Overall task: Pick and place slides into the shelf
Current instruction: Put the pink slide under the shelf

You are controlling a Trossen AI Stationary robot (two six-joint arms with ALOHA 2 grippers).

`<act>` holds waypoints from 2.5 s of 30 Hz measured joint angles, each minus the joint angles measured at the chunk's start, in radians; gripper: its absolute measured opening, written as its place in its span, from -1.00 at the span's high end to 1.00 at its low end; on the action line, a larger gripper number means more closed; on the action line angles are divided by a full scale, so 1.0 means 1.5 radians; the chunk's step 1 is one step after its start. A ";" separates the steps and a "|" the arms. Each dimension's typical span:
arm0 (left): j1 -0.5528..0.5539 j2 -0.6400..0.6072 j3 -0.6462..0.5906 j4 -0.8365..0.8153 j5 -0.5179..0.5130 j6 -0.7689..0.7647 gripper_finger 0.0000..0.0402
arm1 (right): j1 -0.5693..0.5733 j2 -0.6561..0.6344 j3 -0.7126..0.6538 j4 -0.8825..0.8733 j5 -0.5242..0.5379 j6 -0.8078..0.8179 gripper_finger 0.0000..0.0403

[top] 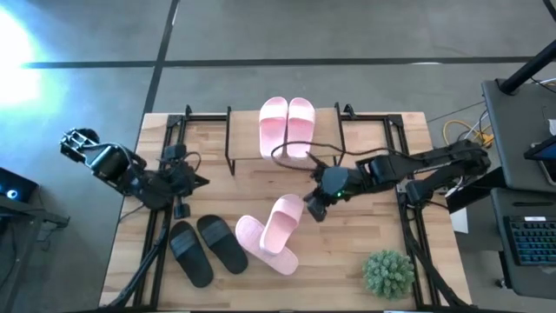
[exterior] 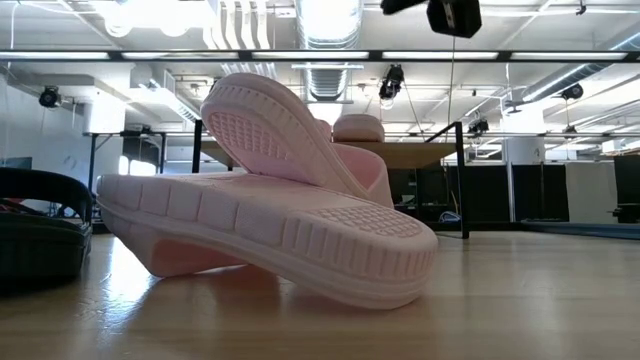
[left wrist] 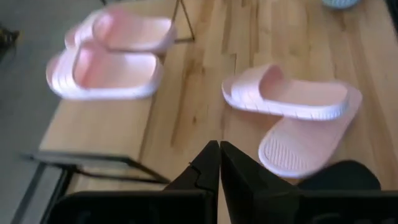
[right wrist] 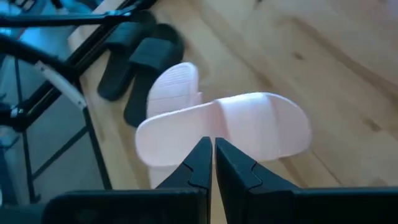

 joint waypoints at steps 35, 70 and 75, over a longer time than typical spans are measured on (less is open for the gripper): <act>-0.170 0.005 -0.005 -0.097 -0.093 -0.098 1.00 | 0.210 0.413 0.306 -0.333 0.233 0.171 0.44; -0.170 -0.127 -0.072 -0.097 -0.160 -0.205 1.00 | 0.064 0.426 0.229 -0.268 0.261 0.000 -0.12; -0.170 -0.131 -0.073 -0.097 -0.174 -0.204 1.00 | 0.042 0.426 0.211 -0.263 0.262 -0.012 -0.12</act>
